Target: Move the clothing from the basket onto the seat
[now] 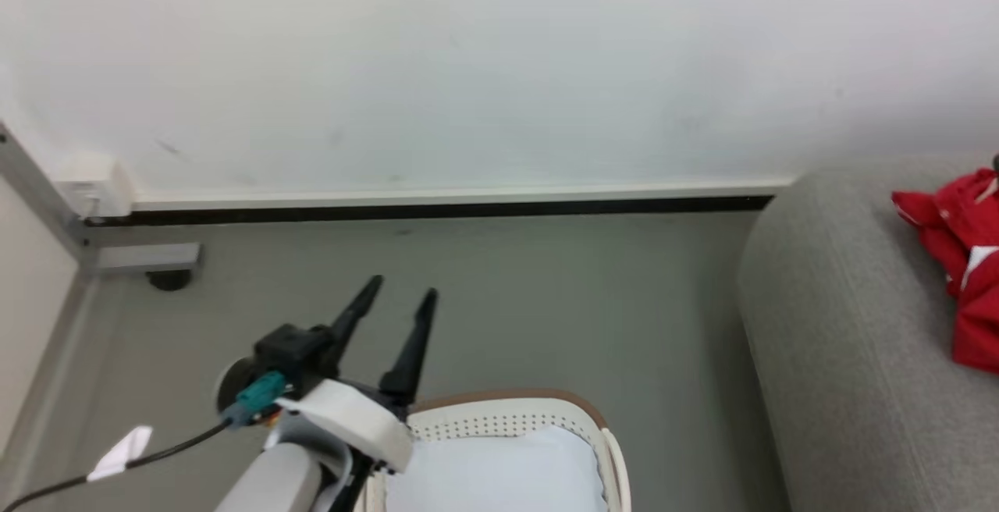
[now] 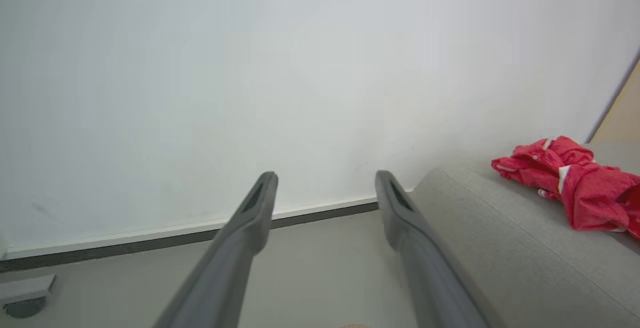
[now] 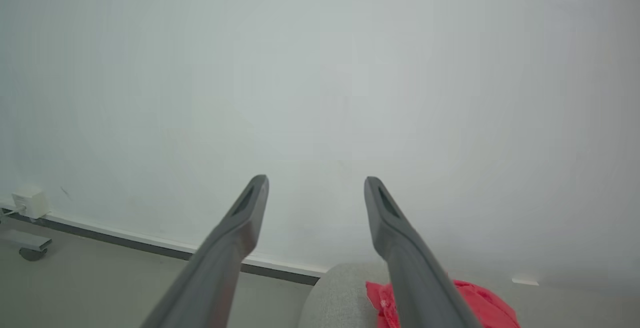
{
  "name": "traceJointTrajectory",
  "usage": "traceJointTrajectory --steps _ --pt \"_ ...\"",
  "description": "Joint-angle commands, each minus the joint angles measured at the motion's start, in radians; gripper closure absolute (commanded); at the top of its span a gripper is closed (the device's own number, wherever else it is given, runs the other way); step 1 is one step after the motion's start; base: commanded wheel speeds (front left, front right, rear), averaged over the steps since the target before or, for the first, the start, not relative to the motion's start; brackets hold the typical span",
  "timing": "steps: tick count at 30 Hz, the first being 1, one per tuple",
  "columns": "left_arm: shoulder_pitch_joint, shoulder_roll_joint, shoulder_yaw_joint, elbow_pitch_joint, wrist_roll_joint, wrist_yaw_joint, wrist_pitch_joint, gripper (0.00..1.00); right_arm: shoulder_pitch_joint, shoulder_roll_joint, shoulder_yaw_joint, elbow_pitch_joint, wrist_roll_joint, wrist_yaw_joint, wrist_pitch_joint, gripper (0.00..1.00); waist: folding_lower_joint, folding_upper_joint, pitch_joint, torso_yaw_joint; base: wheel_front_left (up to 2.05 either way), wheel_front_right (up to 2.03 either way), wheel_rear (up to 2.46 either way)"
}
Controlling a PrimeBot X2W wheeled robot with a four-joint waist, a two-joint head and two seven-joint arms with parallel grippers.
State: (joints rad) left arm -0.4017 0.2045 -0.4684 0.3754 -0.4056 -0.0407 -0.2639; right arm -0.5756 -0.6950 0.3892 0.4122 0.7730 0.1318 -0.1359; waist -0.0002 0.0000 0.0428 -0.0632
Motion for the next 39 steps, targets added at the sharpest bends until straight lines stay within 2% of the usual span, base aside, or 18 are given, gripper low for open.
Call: traceJointTrajectory --steps 1,3,7,16,18,24,31,39 --pt "0.03 0.009 0.03 -0.013 -0.007 0.009 -0.001 0.0 0.043 0.019 -0.017 -0.018 -0.023 -0.002 -0.033 0.0 0.0002 0.0 -0.033 0.037 0.0 0.0 0.0" --pt "0.052 0.013 0.067 -0.029 -0.017 0.01 -0.001 0.0 0.082 0.042 -0.043 -0.036 -0.055 -0.002 -0.065 0.0 0.0002 0.0 -0.042 0.052 0.0 0.0 0.0" --pt "0.097 0.021 0.139 -0.054 -0.005 0.015 0.0 0.0 0.175 0.127 -0.125 -0.074 -0.122 -0.002 -0.107 0.0 0.0002 0.0 -0.051 0.076 0.0 0.0 0.0" --pt "0.19 0.0 0.25 -0.043 0.049 0.023 0.0 0.0 0.404 0.364 -0.266 -0.18 -0.273 -0.002 -0.129 0.0 0.0002 0.0 -0.06 0.099 0.0 0.0 0.0" --pt "0.209 0.005 0.257 -0.035 0.088 0.028 0.0 0.0 0.441 0.399 -0.297 -0.199 -0.327 -0.002 -0.129 0.0 0.0002 0.0 -0.061 0.098 0.0 0.0 0.0" --pt "0.268 -0.039 0.326 -0.081 0.137 0.022 0.0 0.0 0.532 0.522 -0.374 -0.282 -0.448 -0.002 -0.129 0.0 0.0002 0.0 -0.059 0.083 0.0 0.0 0.0" --pt "0.309 -0.082 0.388 -0.1 0.195 -0.011 0.0 0.0 0.574 0.583 -0.378 -0.287 -0.515 -0.002 -0.13 0.0 0.0002 0.0 -0.052 0.06 0.0 0.0 0.0" --pt "0.316 -0.114 0.432 -0.077 0.228 -0.044 0.0 0.0 0.562 0.6 -0.367 -0.262 -0.52 -0.002 -0.13 0.0 0.0002 0.0 -0.05 0.049 0.0 0.0 0.0"
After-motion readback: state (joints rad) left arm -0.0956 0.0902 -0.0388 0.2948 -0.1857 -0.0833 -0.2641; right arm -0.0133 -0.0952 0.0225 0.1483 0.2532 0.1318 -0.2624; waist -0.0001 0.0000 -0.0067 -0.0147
